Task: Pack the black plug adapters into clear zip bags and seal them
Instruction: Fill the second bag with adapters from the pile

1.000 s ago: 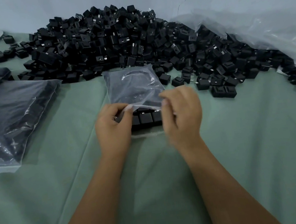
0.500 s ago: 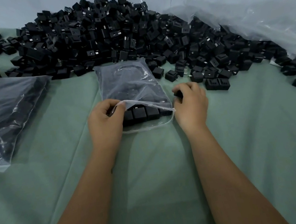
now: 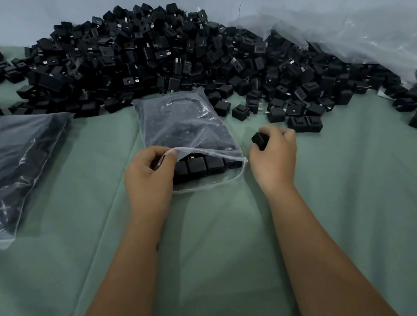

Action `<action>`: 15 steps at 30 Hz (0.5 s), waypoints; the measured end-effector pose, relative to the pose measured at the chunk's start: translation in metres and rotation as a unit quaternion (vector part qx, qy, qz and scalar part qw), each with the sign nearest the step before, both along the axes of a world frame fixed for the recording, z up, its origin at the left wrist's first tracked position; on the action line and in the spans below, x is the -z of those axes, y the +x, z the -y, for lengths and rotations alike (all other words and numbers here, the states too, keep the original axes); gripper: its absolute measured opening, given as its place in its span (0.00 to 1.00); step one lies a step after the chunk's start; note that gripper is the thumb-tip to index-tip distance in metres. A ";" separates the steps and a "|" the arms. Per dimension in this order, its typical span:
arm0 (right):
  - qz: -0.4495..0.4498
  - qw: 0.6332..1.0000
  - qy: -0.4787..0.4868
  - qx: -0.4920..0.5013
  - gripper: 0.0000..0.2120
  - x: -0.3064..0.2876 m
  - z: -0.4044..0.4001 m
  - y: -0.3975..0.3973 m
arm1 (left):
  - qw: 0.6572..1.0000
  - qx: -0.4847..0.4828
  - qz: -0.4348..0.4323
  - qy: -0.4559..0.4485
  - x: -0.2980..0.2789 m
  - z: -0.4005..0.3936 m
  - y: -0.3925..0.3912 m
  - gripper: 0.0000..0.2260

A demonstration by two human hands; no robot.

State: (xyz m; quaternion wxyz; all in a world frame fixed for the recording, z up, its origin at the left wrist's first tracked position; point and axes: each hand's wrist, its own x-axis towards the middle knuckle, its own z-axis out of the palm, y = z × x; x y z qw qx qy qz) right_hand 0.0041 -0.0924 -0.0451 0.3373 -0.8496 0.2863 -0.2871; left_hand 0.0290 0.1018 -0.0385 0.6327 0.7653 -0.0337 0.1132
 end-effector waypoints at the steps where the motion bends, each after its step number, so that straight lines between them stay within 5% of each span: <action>1: 0.005 1.000 0.002 0.000 0.14 0.001 0.000 0.000 | 1.000 0.001 0.000 0.000 0.000 0.000 0.000 0.05; 10: 0.007 0.999 0.037 0.018 0.19 0.004 0.005 0.001 | 1.000 0.002 -0.004 0.002 0.000 0.000 0.001 0.05; 15: 0.189 0.976 0.106 -0.041 0.16 -0.010 -0.015 -0.008 | 1.000 0.004 -0.004 0.002 0.001 -0.001 0.001 0.05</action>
